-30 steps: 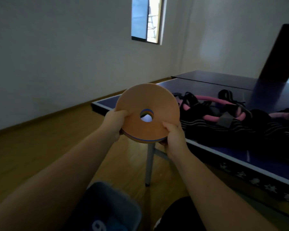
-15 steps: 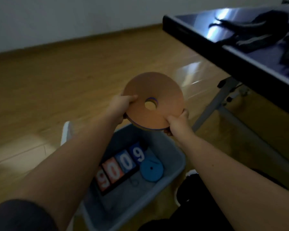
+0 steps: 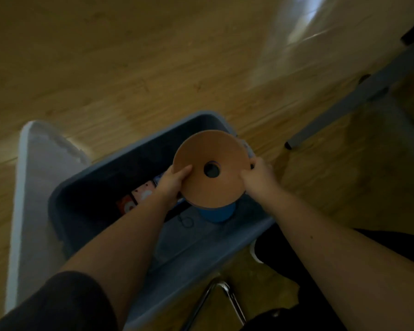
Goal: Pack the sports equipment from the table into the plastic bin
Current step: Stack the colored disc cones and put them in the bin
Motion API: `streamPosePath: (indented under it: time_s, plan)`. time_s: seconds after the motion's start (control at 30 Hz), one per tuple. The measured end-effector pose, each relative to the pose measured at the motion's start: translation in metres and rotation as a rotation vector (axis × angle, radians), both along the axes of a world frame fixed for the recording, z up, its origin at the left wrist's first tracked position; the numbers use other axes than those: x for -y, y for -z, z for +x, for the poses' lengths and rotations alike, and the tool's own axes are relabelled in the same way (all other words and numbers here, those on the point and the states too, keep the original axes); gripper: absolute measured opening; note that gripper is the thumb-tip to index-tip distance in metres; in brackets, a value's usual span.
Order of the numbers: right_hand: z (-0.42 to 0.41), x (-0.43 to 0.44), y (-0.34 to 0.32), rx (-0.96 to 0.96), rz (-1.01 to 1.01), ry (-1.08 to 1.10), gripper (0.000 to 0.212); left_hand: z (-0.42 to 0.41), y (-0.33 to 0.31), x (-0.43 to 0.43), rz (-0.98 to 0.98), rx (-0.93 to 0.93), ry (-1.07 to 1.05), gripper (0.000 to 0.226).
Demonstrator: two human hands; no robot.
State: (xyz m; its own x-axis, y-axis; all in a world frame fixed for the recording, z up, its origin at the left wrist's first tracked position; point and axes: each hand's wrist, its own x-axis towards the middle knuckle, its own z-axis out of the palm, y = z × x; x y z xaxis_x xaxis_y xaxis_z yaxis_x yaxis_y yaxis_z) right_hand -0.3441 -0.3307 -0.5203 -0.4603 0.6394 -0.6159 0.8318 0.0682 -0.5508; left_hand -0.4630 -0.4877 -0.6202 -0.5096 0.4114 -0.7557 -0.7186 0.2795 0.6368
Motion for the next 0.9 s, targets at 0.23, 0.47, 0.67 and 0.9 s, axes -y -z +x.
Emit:
streamPosePath:
  time_s: [0.23,0.47,0.67,0.9]
  plan:
    - [-0.002,-0.013,0.041,-0.004,-0.149,-0.048,0.036,0.055,0.082,0.001,-0.065,0.171,-0.16,0.044]
    - [-0.006,-0.01,0.053,-0.102,-0.377,0.045,0.021,0.08,0.129,-0.008,-0.104,0.251,-0.209,0.04]
    - [-0.016,-0.007,0.052,-0.136,-0.45,0.083,0.021,0.08,0.171,-0.006,-0.167,0.248,-0.19,0.064]
    - [-0.009,-0.006,0.058,-0.082,-0.449,0.091,0.022,0.074,0.167,-0.013,-0.491,0.153,-0.173,0.062]
